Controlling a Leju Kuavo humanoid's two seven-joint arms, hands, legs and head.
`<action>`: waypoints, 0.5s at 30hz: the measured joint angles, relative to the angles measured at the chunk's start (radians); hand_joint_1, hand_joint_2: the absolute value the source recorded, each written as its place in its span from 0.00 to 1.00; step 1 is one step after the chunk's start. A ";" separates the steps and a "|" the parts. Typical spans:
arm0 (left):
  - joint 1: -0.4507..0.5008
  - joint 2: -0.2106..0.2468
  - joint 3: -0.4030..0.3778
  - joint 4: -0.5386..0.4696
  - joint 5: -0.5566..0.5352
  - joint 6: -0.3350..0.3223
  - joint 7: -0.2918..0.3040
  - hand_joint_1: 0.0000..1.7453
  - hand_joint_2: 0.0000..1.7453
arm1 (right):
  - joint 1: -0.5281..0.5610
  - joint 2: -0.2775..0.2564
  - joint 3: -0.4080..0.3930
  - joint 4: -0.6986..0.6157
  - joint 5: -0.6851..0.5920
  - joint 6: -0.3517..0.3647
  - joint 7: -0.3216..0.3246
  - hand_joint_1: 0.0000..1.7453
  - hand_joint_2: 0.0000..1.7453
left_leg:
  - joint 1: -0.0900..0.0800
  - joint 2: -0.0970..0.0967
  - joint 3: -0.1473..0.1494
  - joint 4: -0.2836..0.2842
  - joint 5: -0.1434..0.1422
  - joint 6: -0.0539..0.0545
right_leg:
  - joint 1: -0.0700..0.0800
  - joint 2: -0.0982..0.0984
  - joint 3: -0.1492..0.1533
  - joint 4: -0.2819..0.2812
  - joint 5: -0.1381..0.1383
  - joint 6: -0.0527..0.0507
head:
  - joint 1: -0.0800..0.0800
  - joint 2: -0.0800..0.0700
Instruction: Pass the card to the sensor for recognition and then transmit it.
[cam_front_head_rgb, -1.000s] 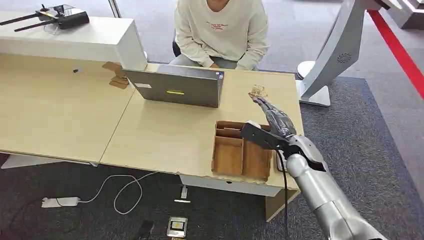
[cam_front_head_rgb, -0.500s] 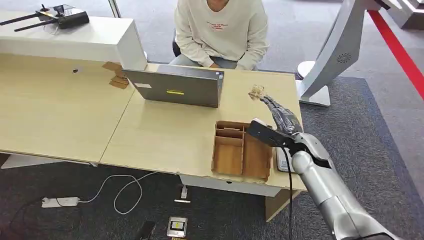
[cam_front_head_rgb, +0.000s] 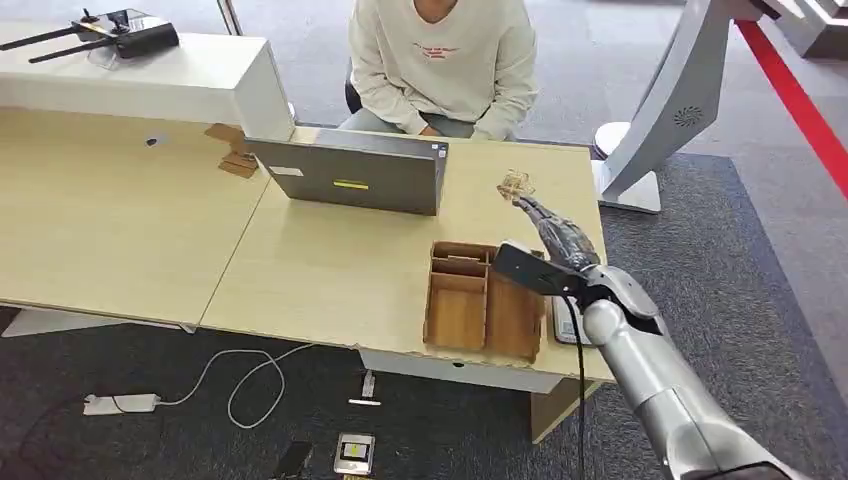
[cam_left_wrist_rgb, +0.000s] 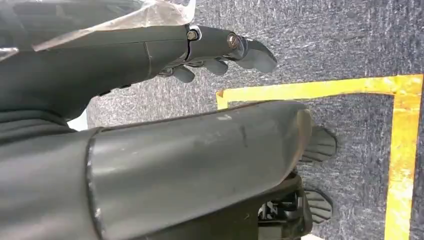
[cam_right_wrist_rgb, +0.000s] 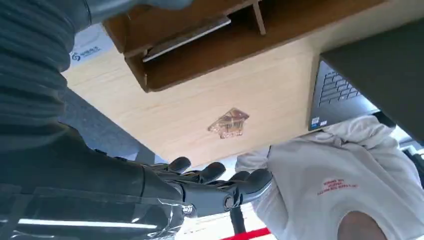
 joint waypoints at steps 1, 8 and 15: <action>0.000 0.000 0.000 0.000 0.002 0.000 -0.002 0.00 0.00 | 0.002 0.000 0.000 -0.005 -0.003 0.011 0.000 0.00 1.00 | 0.000 0.000 0.000 0.000 0.000 0.000 | 0.000 0.000 0.000 0.000 0.000 0.000 | 0.000 0.000; 0.001 0.000 0.000 0.000 0.005 0.000 -0.007 0.00 0.00 | 0.018 -0.011 0.000 -0.034 -0.019 0.045 0.014 0.00 1.00 | 0.000 0.000 0.000 0.000 0.000 0.000 | 0.000 0.000 0.000 0.000 0.000 0.000 | 0.000 0.000; 0.001 0.000 0.000 0.000 0.005 0.000 -0.007 0.00 0.00 | 0.026 -0.020 0.000 -0.053 -0.020 0.047 0.015 0.00 1.00 | 0.000 0.000 0.000 0.000 0.000 0.000 | 0.000 0.000 0.000 0.000 0.000 0.000 | 0.000 0.000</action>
